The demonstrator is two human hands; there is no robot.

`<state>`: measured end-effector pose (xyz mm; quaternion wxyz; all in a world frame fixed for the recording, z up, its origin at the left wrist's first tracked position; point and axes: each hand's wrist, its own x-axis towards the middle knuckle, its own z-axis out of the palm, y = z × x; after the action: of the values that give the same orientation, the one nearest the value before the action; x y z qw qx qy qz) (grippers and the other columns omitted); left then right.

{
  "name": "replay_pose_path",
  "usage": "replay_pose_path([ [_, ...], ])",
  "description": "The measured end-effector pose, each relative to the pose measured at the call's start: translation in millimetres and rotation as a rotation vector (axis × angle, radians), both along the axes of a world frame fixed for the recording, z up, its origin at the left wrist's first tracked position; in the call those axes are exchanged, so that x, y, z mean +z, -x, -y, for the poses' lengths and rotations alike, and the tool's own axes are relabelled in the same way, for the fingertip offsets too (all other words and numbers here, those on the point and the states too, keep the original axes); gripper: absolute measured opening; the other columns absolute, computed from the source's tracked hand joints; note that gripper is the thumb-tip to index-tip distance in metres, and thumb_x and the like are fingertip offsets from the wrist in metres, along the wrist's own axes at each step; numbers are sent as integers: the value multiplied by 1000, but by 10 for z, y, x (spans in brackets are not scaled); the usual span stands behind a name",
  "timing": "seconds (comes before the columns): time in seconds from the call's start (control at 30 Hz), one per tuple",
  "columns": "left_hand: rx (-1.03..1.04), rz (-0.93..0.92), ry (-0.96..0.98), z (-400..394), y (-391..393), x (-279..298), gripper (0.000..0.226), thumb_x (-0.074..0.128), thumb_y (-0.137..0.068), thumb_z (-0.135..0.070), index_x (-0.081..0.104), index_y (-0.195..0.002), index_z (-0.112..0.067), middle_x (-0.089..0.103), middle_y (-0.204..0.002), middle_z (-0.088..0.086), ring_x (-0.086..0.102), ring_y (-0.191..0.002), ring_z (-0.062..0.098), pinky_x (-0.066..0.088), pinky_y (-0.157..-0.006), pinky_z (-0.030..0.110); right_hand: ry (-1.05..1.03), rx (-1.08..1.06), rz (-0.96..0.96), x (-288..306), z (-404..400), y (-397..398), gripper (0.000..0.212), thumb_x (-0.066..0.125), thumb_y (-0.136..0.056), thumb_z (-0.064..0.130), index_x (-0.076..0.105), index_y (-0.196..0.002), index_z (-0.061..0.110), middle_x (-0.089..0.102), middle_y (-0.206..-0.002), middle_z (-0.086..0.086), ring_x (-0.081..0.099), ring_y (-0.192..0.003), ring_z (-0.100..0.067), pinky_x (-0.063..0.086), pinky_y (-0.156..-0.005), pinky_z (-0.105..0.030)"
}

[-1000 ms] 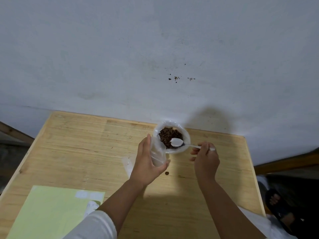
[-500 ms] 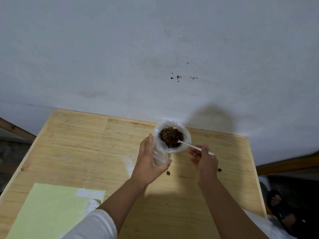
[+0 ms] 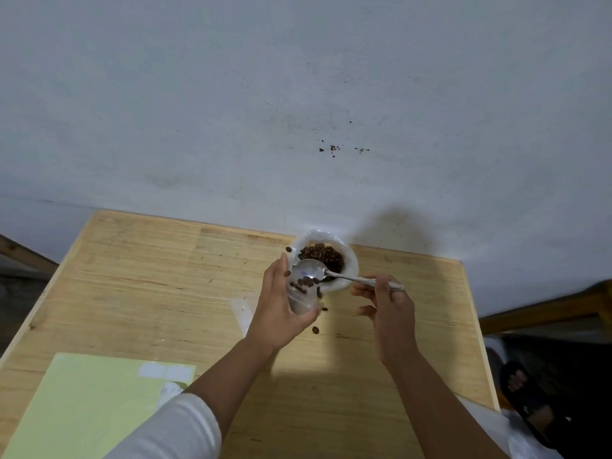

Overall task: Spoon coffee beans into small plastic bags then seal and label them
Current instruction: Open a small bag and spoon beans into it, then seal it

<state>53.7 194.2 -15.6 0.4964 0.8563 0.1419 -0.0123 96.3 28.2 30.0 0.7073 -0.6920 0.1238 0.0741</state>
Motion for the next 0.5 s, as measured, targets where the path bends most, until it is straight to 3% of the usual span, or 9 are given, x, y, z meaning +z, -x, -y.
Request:
replay_pose_path([
  [0.17, 3, -4, 32, -2, 7, 9, 112, 78, -72, -43, -1, -150, -25, 11, -149, -10, 17, -124, -9, 14, -98, -2, 21, -98, 20, 16, -14, -43, 25, 38, -100, 18, 60, -93, 7, 68, -82, -9, 66, -70, -12, 49, -45, -21],
  [0.27, 9, -8, 37, -5, 13, 10, 111, 79, -71, -42, 3, -150, -23, 14, -149, -7, 17, -117, -15, 13, -85, -13, 192, -240, 19, -15, -32, -99, 27, 37, -100, 19, 59, -87, 12, 66, -75, -8, 64, -60, -13, 50, -45, -23],
  [0.43, 24, -3, 54, -19, 43, 9, 111, 80, -71, -39, 5, -150, -22, 16, -149, -6, 19, -112, -22, 15, -84, -13, 500, -275, 74, -149, -126, -166, 27, 36, -99, 18, 59, -91, 5, 63, -66, -4, 63, -53, -23, 44, -40, -12],
  [0.5, 24, -2, 55, -19, 43, 8, 110, 80, -70, -37, 5, -150, -22, 16, -148, -7, 19, -110, -26, 15, -85, -12, 518, -252, 70, -204, -234, -194, 27, 37, -99, 18, 59, -91, 5, 62, -64, 3, 63, -55, -20, 50, -47, -18],
])
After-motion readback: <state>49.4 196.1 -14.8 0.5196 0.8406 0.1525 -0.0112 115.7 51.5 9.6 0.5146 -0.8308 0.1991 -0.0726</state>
